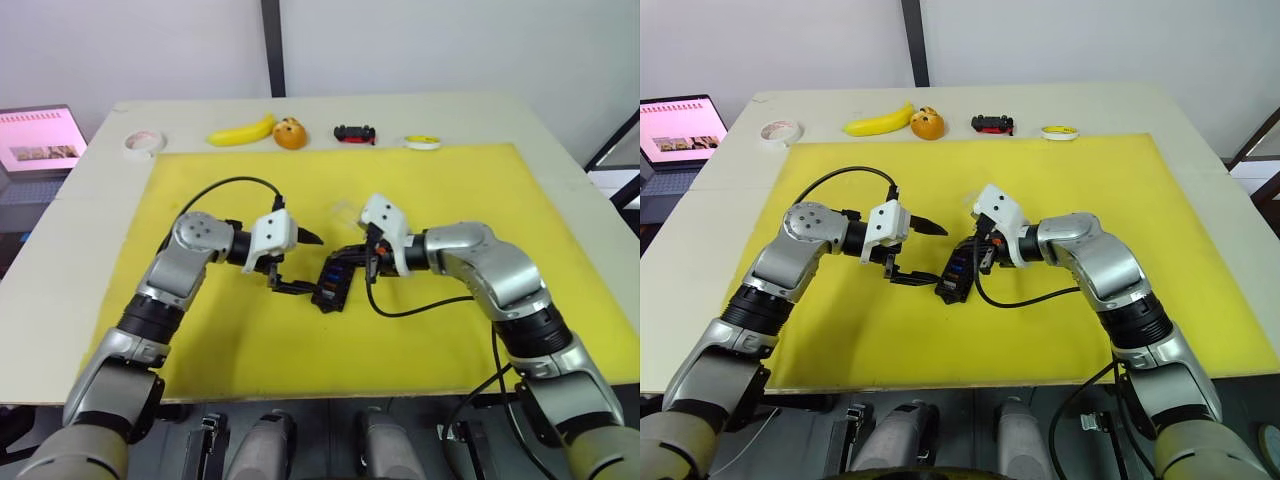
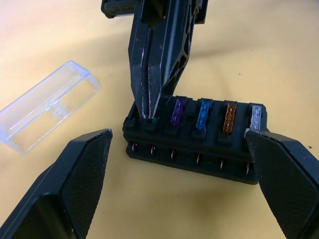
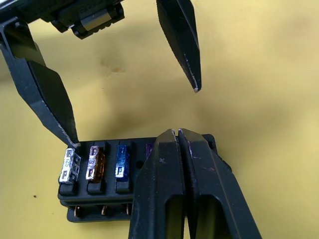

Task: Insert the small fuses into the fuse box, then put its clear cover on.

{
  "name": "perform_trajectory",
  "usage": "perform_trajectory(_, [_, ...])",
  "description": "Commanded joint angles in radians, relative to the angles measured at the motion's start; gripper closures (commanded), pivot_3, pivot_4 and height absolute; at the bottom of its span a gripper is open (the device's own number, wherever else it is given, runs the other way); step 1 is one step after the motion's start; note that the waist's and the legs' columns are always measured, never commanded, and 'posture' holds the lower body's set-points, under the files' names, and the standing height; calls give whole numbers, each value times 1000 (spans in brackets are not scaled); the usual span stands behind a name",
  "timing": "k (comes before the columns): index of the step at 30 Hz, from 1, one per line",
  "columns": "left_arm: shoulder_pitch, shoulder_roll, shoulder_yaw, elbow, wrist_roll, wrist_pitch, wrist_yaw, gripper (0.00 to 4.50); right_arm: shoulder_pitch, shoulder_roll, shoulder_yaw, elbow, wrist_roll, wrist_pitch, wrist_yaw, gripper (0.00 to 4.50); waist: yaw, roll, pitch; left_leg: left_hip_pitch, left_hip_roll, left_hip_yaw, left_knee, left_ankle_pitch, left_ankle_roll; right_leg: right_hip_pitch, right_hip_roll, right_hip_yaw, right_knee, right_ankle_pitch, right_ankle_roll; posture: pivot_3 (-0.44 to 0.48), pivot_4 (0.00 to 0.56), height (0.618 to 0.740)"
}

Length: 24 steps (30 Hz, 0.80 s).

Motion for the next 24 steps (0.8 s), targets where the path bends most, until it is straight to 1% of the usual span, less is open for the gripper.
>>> perform_trajectory(1, [-20,2,7,7,3,-25,-1,0,11,-3,-6,0,10,7,6,4408,0,0,0,0,0,0,0,0,0,0,0,0,0,0,0,0,150,740])
perform_trajectory(11, [-26,5,8,25,7,-42,-5,0,-25,18,-58,-12,81,20,15,4408,-2,0,0,0,0,0,0,0,0,-1,0,0,0,0,0,0,150,740])
perform_trajectory(24, [-26,11,11,19,8,-36,-9,0,-26,16,-49,14,65,2,6,4408,-3,0,0,-1,0,0,0,0,0,-1,0,0,0,0,0,0,150,740])
